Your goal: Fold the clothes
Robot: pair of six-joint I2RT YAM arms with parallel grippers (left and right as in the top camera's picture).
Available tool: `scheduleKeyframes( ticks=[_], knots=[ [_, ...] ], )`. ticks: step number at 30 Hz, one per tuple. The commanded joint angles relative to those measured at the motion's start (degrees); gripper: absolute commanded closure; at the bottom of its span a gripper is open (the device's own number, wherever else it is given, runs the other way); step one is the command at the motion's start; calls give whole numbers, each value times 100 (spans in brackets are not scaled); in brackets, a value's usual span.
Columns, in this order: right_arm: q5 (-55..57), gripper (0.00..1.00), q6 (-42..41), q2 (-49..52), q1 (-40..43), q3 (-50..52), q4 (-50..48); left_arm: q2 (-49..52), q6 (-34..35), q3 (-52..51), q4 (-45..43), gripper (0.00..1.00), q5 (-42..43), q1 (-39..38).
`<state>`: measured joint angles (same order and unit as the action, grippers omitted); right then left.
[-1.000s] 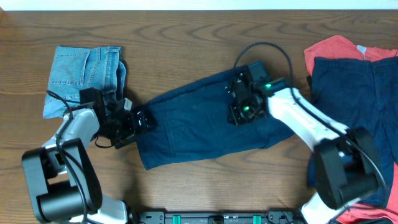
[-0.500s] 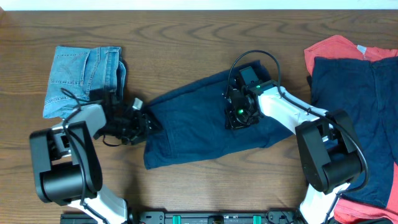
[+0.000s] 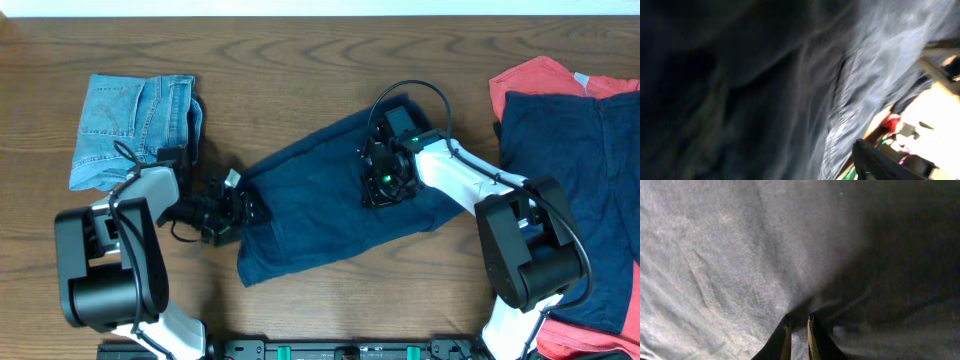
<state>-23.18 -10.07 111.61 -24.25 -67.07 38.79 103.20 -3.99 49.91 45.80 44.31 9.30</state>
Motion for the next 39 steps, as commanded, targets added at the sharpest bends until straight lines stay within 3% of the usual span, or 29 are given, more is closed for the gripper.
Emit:
scheduleKeyframes(
  ticks=[1, 6, 11, 18, 25, 30, 35, 39],
  knots=[
    [26, 88, -59, 136, -68, 2, -28, -28, -15, -61, 205, 24, -1930, 247],
    [26, 88, -61, 136, -68, 2, -31, -393, 223, -52, 428, 10, -2059, 730],
    [52, 87, -61, 136, -63, 2, -31, -398, 275, -345, 361, 7, -1856, 885],
    [68, 87, -61, 136, -61, 2, -101, -396, 284, -1158, -656, 5, -1191, 577],
    [68, 87, -61, 136, -63, 2, -111, -396, 898, -1659, -1445, 6, -1189, 118],
    [68, 87, -61, 136, -63, 2, -149, -396, 964, -1657, -1565, 15, -1191, -39],
    [68, 87, -63, 136, -63, 2, -195, -396, 957, -1620, -1681, 37, -1169, -39],
    [68, 87, -61, 136, -61, 2, -197, -398, 828, -1517, -1639, 64, -1161, -39]
  ],
)
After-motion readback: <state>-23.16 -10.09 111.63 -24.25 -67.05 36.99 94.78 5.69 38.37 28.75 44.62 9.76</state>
